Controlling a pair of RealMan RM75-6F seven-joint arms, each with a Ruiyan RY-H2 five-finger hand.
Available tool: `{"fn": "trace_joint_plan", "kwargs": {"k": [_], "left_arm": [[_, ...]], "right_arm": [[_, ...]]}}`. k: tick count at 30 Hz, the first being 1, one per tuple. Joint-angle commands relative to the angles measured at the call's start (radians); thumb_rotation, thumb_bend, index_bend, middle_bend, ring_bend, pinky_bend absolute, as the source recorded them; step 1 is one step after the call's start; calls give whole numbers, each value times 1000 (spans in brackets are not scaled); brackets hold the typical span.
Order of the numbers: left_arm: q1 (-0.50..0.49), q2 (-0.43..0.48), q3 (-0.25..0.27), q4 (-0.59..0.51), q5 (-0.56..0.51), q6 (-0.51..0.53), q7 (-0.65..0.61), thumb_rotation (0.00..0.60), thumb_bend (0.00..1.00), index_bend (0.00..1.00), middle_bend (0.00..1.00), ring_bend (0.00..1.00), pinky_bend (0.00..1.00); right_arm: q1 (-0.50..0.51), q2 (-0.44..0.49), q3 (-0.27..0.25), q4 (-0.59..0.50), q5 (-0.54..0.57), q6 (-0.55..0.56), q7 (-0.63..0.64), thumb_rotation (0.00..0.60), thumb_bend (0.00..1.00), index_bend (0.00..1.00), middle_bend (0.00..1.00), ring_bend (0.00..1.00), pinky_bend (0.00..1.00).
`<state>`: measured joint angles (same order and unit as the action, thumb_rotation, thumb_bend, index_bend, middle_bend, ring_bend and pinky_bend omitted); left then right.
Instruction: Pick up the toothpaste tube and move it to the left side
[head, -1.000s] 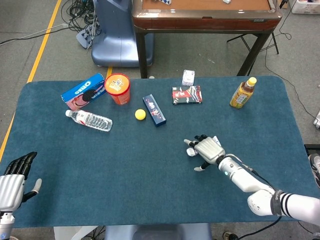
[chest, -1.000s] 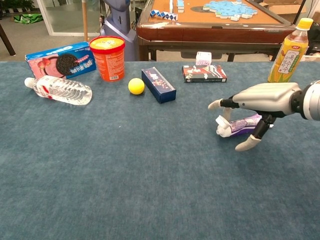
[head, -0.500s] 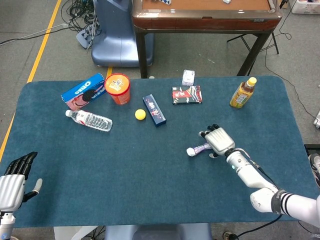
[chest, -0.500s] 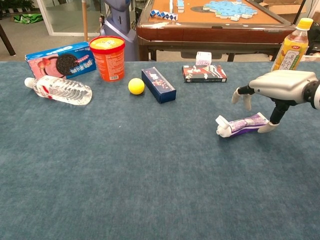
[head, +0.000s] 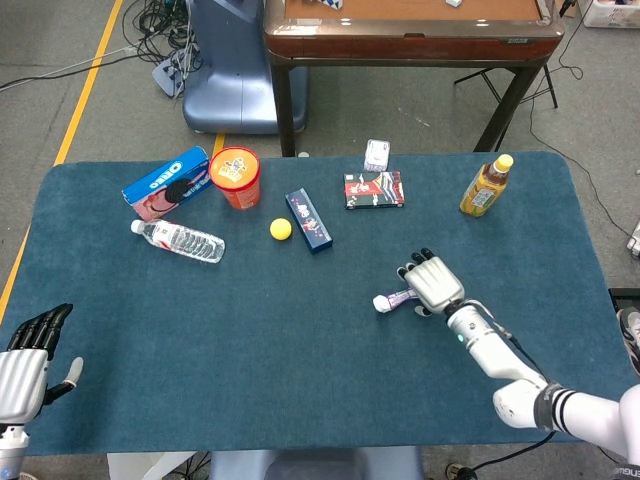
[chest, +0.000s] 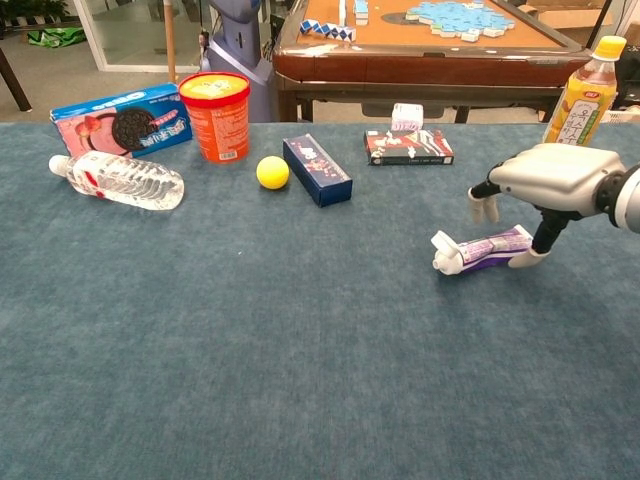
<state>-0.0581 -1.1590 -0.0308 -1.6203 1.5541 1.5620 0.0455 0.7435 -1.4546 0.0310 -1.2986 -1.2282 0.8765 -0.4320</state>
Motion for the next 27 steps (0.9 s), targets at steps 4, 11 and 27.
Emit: {"fn": "trace_joint_plan", "kwargs": {"k": [4,11,27], "left_arm": [[2,-1,0,8,-1,3,-12,600,361,15,91,107,103],[7,-1,-1,17,-1,9,-25,600,361,15,91,107,103],[11,-5,0,26,0,12,-35,600,361,15,91,107,103]], "right_arm": [[-13,-47,3,34,-12,23,-8,600,231,387,424,215,169],[-21,-84,2,73,-34,33,-10,600,289,423,447,237,169],[-33,-122,12,140,-49,25,5,600,315,468,476,268,182]]}}
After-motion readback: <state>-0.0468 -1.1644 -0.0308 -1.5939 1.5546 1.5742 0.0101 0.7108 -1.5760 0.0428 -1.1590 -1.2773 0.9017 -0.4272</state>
